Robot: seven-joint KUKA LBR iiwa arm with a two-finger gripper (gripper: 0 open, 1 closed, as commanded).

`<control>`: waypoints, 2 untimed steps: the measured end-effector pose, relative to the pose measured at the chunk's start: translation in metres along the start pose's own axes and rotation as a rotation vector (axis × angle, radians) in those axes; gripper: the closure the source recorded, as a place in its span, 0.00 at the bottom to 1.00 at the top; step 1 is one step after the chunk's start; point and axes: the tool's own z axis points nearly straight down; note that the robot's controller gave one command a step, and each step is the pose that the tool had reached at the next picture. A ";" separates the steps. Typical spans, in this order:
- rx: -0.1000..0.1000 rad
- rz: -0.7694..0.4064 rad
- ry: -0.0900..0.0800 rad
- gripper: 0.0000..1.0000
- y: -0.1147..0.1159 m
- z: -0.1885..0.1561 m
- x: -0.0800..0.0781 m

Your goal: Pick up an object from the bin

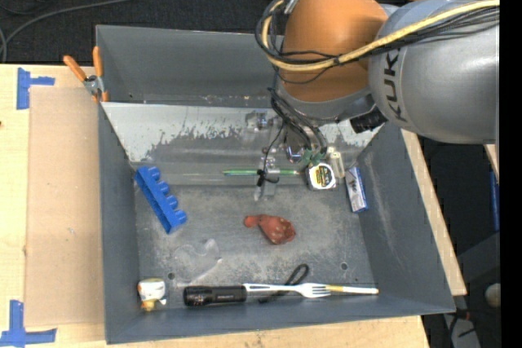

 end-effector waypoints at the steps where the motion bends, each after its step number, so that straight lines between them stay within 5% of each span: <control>1: -0.001 0.003 -0.008 0.00 -0.001 -0.005 -0.001; 2: -0.002 0.040 -0.008 0.00 -0.031 0.078 0.018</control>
Offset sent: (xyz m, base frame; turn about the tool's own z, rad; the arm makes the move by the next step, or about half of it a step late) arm -0.0397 -0.0653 -0.1668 0.0793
